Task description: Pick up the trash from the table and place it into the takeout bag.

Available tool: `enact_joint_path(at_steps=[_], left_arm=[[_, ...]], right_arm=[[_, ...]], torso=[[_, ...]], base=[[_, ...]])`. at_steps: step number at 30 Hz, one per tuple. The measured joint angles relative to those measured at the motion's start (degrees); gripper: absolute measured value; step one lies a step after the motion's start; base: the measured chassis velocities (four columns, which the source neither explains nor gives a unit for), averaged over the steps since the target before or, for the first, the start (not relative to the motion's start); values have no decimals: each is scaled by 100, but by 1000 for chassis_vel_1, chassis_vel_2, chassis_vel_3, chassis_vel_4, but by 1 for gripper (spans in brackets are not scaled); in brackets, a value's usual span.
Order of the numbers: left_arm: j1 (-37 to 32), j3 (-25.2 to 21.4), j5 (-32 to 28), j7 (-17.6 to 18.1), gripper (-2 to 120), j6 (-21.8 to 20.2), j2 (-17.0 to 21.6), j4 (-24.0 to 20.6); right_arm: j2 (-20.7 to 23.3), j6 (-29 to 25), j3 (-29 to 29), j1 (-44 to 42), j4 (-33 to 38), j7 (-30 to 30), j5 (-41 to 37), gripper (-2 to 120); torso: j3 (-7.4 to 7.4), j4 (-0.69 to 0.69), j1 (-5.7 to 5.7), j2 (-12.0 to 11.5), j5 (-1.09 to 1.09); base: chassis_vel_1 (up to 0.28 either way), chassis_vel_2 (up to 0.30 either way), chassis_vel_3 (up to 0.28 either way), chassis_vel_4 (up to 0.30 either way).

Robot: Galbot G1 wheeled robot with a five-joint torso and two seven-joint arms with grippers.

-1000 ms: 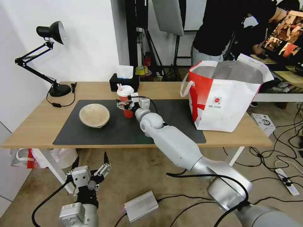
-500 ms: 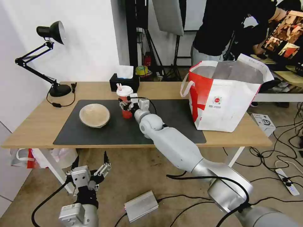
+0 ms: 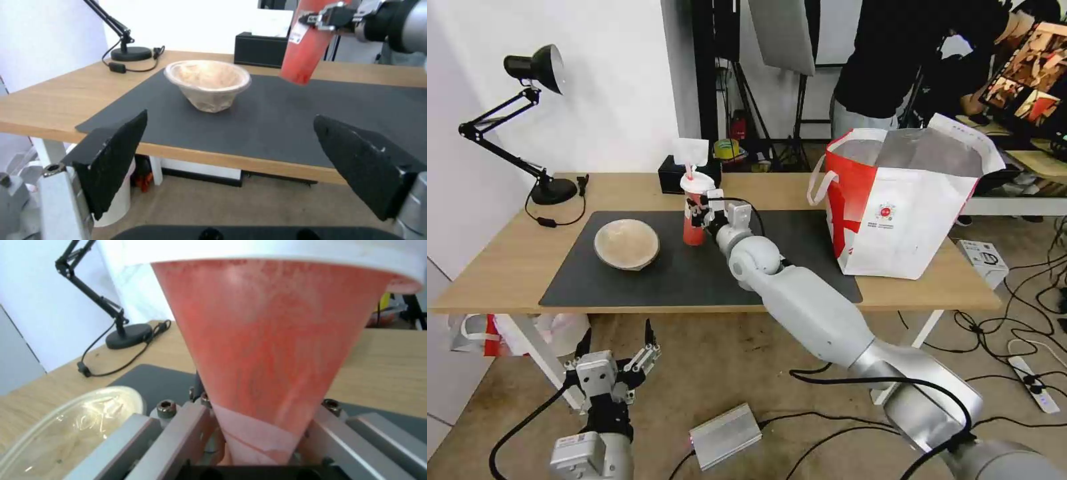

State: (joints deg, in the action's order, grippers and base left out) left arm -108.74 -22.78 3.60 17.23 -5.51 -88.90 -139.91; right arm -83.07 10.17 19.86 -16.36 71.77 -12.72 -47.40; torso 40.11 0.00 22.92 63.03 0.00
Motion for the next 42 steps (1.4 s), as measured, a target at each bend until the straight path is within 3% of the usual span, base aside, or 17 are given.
enact_joint_path(at_steps=[13,42], left_arm=[[-96,-18,183,-3,100,69,-206,-55],[21,105,239,-1,100,149,-235,36]], right_arm=[[316,119,7,126,703,-169,-181,6],[2173,412,-271,283,2522,-525,-1221,6]], torso=[[0,1,0,0,0],[0,1,0,0,1]], base=[[0,0,0,0],[0,0,0,0]])
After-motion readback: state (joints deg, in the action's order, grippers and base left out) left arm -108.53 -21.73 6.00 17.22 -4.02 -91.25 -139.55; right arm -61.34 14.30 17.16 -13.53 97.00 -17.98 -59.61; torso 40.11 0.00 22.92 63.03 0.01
